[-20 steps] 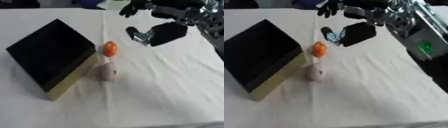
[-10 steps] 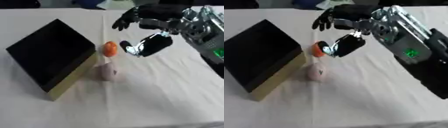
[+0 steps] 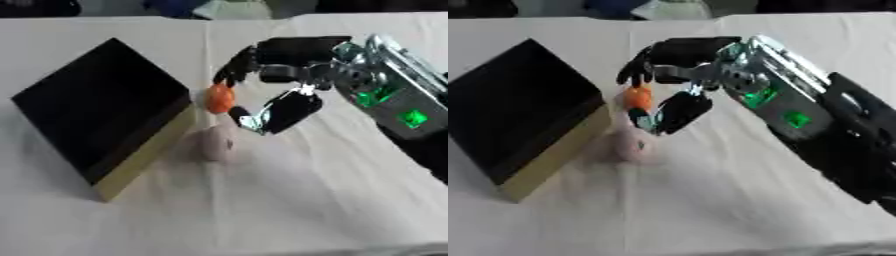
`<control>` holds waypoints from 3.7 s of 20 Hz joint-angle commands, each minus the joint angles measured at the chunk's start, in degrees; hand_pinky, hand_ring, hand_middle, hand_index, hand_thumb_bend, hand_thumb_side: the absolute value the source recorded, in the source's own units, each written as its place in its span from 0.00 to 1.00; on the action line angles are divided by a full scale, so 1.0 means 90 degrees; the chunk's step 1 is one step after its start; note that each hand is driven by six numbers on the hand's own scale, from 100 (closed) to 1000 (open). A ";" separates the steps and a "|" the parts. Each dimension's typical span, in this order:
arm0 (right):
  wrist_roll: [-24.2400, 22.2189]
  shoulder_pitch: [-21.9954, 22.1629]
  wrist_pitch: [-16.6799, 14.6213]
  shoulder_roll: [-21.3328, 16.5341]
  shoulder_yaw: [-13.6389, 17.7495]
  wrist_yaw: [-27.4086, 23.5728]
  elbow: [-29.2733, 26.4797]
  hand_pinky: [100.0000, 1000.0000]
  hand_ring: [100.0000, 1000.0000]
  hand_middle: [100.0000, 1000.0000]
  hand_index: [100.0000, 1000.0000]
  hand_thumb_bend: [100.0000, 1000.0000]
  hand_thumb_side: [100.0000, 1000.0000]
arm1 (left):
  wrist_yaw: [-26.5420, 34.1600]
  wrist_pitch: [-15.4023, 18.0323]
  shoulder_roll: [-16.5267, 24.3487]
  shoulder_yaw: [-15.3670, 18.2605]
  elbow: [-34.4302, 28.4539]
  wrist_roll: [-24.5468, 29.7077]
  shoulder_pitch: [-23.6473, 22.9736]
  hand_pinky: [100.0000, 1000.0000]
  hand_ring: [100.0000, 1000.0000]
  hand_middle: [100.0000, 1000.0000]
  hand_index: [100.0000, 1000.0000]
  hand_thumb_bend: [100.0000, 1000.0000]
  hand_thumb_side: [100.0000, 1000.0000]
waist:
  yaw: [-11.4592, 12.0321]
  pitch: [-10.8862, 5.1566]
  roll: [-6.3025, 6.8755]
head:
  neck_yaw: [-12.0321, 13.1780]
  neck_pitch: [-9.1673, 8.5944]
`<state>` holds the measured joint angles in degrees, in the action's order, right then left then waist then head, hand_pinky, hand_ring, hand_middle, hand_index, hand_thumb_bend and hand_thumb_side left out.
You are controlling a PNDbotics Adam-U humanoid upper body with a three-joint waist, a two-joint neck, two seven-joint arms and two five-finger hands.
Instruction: Pick up objects on the table and place them in the box.
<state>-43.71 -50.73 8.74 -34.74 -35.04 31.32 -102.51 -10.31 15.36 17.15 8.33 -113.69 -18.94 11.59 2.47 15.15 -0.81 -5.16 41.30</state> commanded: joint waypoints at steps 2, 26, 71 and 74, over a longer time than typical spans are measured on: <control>-0.0094 0.0002 -0.0060 0.0014 -0.0054 0.0018 0.0058 0.88 0.80 0.73 0.92 0.00 0.53 | 0.0009 0.0003 0.0056 0.0009 -0.0101 0.0028 0.0041 0.69 0.75 0.80 0.81 0.01 0.90 | 0.0008 -0.0108 0.0010 | -0.0010 0.0019; 0.0760 0.0498 -0.0834 0.0553 -0.0266 0.1994 0.0967 0.84 0.77 0.62 0.90 0.01 0.64 | -0.0020 -0.0021 -0.0014 -0.0041 -0.0101 0.0102 0.0058 0.69 0.75 0.80 0.81 0.00 0.90 | 0.0069 -0.0040 0.0046 | -0.0076 0.0005; 0.1293 -0.0275 0.0238 0.0301 0.0408 0.1043 0.0284 0.68 0.43 0.38 0.65 0.00 0.00 | -0.0042 -0.0054 -0.0017 -0.0029 -0.0101 0.0272 0.0036 0.69 0.75 0.80 0.80 0.00 0.89 | 0.0005 -0.0096 0.0042 | -0.0026 -0.0007; 0.1212 -0.0463 0.0270 0.0291 0.0509 0.1097 0.0121 0.68 0.43 0.39 0.66 0.00 0.00 | -0.0044 -0.0052 -0.0010 -0.0028 -0.0101 0.0278 0.0031 0.69 0.75 0.80 0.80 0.00 0.89 | 0.0007 -0.0109 0.0041 | -0.0012 -0.0004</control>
<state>-32.40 -53.56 11.10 -30.77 -31.72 41.28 -99.71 -10.43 14.79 16.15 7.64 -113.69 -16.60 11.59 2.51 15.43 -0.51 -5.44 41.30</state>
